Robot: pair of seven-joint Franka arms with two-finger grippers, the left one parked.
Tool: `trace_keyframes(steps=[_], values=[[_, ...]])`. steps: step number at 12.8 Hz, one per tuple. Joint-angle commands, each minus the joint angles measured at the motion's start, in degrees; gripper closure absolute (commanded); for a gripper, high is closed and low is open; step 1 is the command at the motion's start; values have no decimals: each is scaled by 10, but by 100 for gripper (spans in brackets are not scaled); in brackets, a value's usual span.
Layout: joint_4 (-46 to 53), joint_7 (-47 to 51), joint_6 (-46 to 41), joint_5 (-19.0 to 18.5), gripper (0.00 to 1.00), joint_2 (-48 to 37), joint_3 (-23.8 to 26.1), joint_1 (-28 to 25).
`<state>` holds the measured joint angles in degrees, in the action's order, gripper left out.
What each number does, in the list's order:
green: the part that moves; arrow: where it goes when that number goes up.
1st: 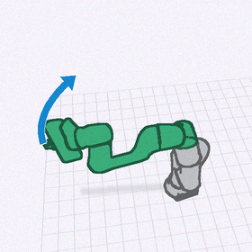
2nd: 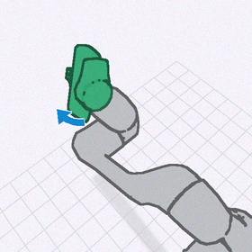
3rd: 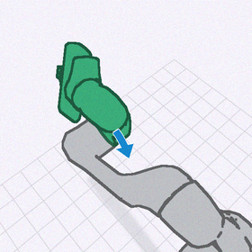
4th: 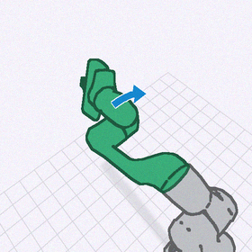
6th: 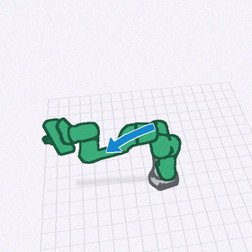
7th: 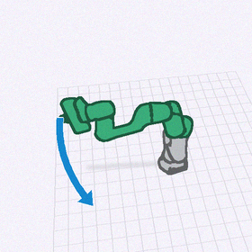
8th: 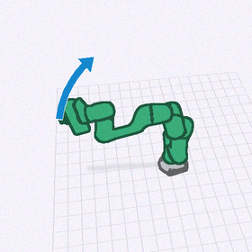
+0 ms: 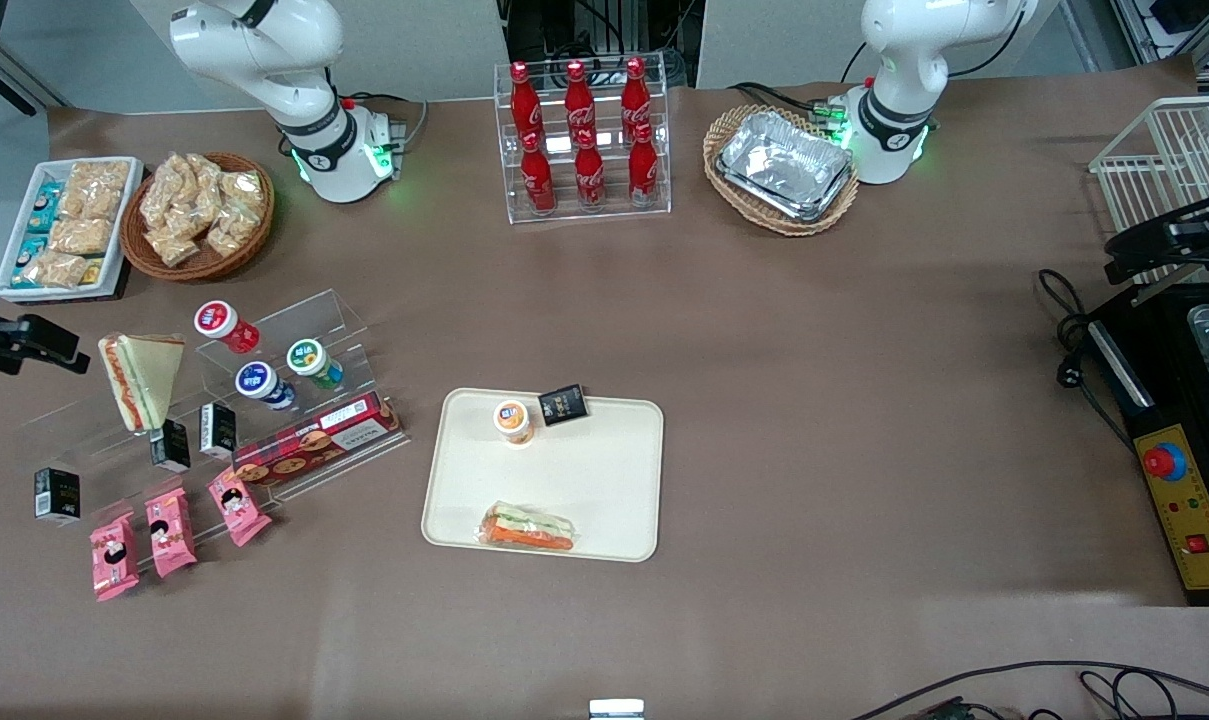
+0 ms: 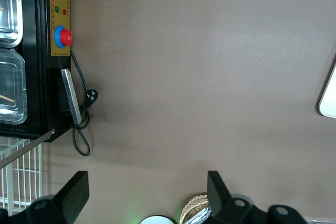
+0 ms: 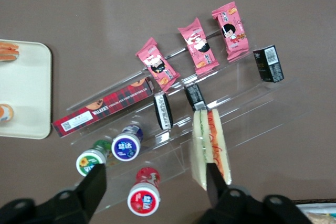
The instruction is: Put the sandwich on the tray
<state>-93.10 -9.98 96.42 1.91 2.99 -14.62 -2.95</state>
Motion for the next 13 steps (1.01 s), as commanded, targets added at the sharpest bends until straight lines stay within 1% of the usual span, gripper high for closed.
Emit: trace_keyframes(steps=[1, 4, 7, 8, 10, 13], values=[[-21, -37, 15, -8, 0, -20, 5, 17], [-20, -38, 8, -8, 0, -22, 5, 16], [-20, -38, -18, -9, 0, -33, 7, 15], [-20, -52, -25, -9, 0, -38, 7, 14], [-21, -114, -38, -9, 0, -39, 6, 15], [-23, -113, -38, -10, 0, -42, 6, 16]])
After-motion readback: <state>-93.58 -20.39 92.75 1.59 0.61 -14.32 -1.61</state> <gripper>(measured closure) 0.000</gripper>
